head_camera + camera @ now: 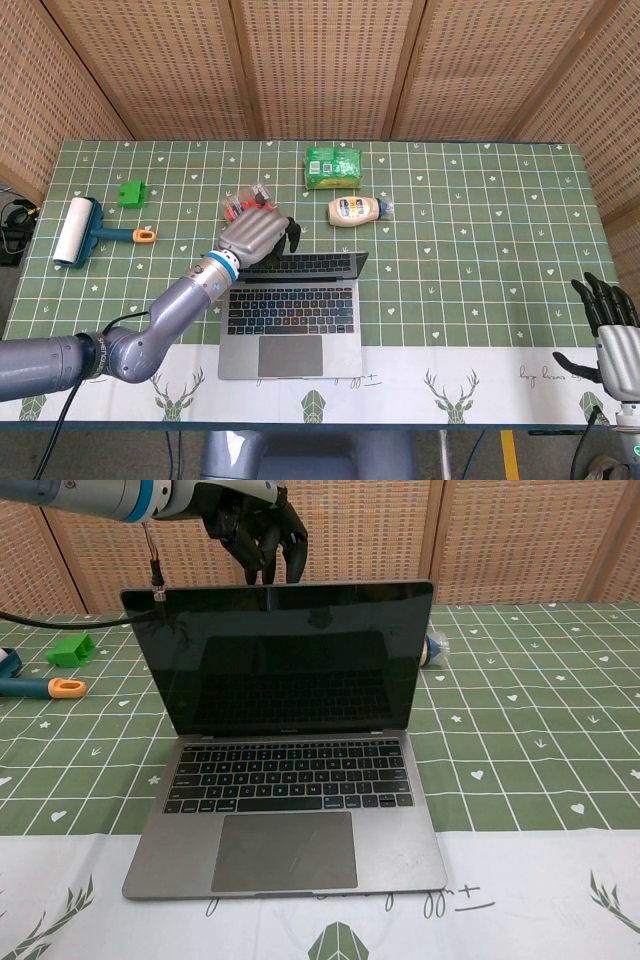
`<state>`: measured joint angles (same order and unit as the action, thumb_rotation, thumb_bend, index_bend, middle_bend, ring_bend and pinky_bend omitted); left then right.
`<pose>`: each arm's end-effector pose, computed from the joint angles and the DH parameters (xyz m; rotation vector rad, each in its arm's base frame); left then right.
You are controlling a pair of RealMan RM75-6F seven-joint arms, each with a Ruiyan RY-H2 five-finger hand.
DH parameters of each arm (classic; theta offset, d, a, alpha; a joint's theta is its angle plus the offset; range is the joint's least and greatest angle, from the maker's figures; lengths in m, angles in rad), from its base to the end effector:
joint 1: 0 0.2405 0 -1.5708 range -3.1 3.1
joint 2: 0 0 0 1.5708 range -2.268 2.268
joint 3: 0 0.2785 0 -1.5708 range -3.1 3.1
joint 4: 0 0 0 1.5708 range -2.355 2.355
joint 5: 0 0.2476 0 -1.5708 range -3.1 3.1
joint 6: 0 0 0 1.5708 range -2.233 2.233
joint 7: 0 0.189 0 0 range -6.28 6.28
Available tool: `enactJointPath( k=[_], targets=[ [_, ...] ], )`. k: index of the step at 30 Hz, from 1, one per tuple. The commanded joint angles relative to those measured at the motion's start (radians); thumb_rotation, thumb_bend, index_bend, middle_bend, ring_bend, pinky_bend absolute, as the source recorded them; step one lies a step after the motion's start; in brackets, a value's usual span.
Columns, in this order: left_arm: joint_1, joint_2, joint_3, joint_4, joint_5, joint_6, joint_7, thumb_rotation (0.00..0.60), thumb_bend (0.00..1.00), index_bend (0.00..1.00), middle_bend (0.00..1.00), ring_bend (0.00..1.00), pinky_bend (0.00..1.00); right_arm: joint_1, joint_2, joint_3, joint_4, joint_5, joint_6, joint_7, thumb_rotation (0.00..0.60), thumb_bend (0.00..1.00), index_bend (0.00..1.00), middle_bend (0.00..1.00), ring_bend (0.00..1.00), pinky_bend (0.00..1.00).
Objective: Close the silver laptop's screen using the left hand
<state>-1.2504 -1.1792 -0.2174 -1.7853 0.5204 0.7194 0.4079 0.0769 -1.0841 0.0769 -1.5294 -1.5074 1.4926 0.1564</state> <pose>0.0066 0.4486 0.0033 -2.0622 -1.0359 -0.8824 -0.3645 -0.2363 0.1636 1.3439 -0.9059 0.9614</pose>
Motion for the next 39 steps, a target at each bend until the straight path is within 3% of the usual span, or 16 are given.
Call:
enactJointPath(
  k=[1, 20, 39],
  targets=[
    [-0.001, 0.009, 0.011, -0.037, 0.023, 0.005, -0.004, 0.600, 1.00, 0.50, 0.37, 0.39, 0.37, -0.001, 0.002, 0.000, -0.001, -0.001, 0.001, 0.002, 0.600, 0.02, 0.01, 0.00, 0.00, 0.00],
    [-0.003, -0.064, 0.080, -0.126, 0.094, 0.013, -0.026, 0.600, 1.00, 0.51, 0.37, 0.39, 0.37, -0.009, 0.012, 0.000, -0.008, -0.011, 0.020, 0.016, 0.600, 0.02, 0.01, 0.00, 0.00, 0.00],
    [0.012, -0.206, 0.162, -0.075, 0.122, 0.005, -0.061, 0.600, 1.00, 0.50, 0.37, 0.39, 0.37, -0.012, 0.020, -0.003, -0.019, -0.010, 0.017, 0.010, 0.600, 0.02, 0.01, 0.00, 0.00, 0.00]
  ],
)
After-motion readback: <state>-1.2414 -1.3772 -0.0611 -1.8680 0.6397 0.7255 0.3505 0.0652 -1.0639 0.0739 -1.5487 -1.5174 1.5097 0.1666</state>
